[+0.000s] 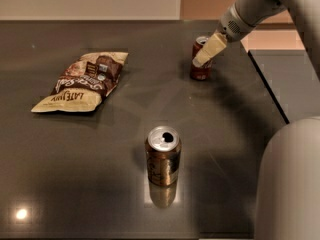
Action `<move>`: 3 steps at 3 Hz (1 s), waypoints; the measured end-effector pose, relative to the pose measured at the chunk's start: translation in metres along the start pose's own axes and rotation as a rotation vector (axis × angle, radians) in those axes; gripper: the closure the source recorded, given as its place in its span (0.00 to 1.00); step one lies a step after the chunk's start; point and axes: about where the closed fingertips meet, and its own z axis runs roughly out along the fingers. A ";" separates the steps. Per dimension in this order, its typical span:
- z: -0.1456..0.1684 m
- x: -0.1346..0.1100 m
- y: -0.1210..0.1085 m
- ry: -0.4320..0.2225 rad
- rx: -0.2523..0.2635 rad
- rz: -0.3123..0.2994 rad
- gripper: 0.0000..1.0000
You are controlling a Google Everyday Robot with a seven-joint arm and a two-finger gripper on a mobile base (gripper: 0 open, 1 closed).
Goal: Move coke can near brown chip bag
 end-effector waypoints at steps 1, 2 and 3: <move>0.004 -0.003 0.003 -0.005 -0.017 -0.002 0.41; 0.002 -0.009 0.005 -0.020 -0.025 -0.011 0.65; -0.006 -0.031 0.024 -0.055 -0.057 -0.064 0.87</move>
Offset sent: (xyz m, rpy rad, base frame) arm -0.0015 0.0101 0.0174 0.0362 -0.0129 0.0333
